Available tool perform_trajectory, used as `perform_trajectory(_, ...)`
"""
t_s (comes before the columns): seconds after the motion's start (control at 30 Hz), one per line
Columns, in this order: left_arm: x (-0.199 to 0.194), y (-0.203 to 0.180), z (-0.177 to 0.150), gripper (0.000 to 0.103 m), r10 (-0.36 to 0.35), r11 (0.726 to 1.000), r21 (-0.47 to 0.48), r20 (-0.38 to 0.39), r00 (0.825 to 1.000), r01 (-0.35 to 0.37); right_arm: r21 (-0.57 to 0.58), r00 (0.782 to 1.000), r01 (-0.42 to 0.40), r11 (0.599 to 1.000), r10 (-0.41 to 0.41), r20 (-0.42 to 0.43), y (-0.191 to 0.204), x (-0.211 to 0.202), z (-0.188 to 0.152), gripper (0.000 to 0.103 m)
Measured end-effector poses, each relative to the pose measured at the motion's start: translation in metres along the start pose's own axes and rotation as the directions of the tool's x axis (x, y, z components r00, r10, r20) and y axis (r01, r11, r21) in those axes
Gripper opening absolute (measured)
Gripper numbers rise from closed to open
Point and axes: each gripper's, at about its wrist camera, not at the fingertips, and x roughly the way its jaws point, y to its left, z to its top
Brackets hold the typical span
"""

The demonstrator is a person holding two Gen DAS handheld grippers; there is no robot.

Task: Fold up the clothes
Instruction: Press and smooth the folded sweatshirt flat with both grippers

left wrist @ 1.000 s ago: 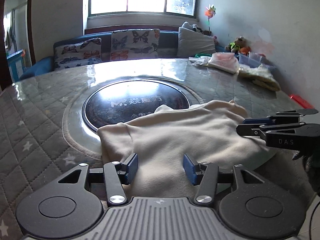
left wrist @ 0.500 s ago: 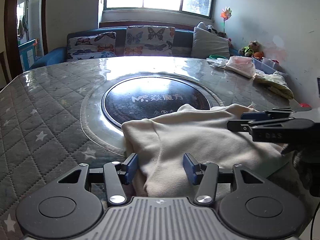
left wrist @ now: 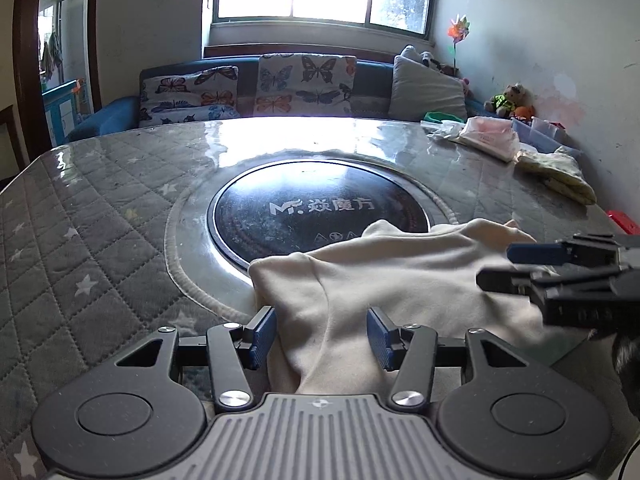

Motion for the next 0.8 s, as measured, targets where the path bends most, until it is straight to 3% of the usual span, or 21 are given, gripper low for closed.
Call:
perform_trajectory(0.3,-0.017,-0.016,-0.014,0.056,0.001,0.997,0.072,0.017,1.000,-0.002,-0.141,1.000,-0.019,0.990,0.018,-0.009,0.028,-0.025,-0.022,0.062)
perform_trajectory(0.57,-0.020,-0.013,-0.021,0.059,0.018,0.998,0.064,0.010,1.000,-0.018,-0.127,1.000,0.004,0.992,-0.007,-0.022,0.022,-0.039,-0.035,0.062)
perform_trajectory(0.8,-0.028,-0.016,-0.019,0.059,0.022,0.998,0.061,0.034,0.999,-0.024,-0.090,0.999,0.048,0.995,-0.046,0.019,0.016,-0.049,-0.028,0.060)
